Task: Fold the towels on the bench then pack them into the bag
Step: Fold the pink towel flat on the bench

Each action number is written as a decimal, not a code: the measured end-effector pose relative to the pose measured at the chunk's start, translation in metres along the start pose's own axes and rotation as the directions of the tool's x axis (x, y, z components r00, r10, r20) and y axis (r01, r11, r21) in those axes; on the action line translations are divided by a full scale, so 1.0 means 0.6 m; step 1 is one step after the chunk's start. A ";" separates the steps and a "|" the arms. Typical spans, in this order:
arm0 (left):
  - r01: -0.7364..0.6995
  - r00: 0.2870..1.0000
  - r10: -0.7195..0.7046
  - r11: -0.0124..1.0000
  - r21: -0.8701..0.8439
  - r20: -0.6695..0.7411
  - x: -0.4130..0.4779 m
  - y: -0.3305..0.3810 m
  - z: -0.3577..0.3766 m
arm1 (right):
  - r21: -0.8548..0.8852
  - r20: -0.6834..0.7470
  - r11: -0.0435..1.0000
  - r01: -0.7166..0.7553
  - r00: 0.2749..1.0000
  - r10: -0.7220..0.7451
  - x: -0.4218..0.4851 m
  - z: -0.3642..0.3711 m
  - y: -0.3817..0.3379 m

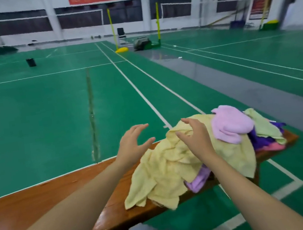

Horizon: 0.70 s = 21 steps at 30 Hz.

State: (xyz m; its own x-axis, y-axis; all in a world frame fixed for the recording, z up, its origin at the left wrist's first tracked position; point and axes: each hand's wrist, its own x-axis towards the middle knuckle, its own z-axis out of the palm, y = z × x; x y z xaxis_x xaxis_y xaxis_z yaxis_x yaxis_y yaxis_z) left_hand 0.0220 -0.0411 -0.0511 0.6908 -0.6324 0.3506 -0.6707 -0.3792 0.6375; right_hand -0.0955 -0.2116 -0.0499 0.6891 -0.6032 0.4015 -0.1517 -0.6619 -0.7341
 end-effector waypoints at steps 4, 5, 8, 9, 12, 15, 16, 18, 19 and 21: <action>-0.043 0.997 0.047 0.997 -0.063 0.062 0.036 0.052 0.092 | -0.101 -0.130 0.991 -0.090 0.989 0.077 0.005 -0.049 0.074; -0.049 0.996 0.054 0.996 -0.073 0.072 0.042 0.064 0.112 | -0.119 -0.165 0.984 -0.133 0.980 0.112 0.005 -0.057 0.093; -0.032 0.993 0.043 0.994 -0.102 0.112 0.049 0.084 0.159 | -0.153 -0.248 0.956 -0.250 0.946 0.207 0.005 -0.068 0.143; -0.024 0.991 0.038 0.994 -0.108 0.126 0.050 0.087 0.171 | -0.147 -0.261 0.950 -0.277 0.937 0.233 0.005 -0.069 0.155; -0.020 0.988 0.038 0.992 -0.122 0.148 0.052 0.092 0.194 | -0.078 -0.266 0.937 -0.342 0.912 0.311 0.008 -0.067 0.176; 0.008 0.985 0.014 0.992 -0.127 0.172 0.056 0.094 0.203 | -0.052 -0.304 0.934 -0.354 0.896 0.323 0.011 -0.062 0.186; 0.015 0.984 0.008 0.992 -0.127 0.176 0.057 0.095 0.204 | -0.062 -0.319 0.934 -0.352 0.894 0.315 0.012 -0.061 0.188; 0.021 0.985 0.002 0.991 -0.130 0.175 0.057 0.097 0.204 | -0.064 -0.337 0.933 -0.354 0.888 0.313 0.014 -0.062 0.192; 0.024 0.984 0.000 0.991 -0.132 0.178 0.056 0.098 0.202 | -0.062 -0.343 0.932 -0.356 0.885 0.315 0.016 -0.063 0.192; 0.031 0.983 -0.006 0.991 -0.133 0.186 0.051 0.099 0.197 | -0.062 -0.346 0.938 -0.342 0.889 0.301 0.020 -0.065 0.186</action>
State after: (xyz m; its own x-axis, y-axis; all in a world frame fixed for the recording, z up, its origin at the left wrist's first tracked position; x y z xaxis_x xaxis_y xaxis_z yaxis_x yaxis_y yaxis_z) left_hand -0.0284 -0.1628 -0.0836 0.6323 -0.7448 0.2132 -0.6072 -0.3055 0.7335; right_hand -0.1319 -0.3099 -0.1054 0.3219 -0.8892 0.3251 -0.4219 -0.4421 -0.7916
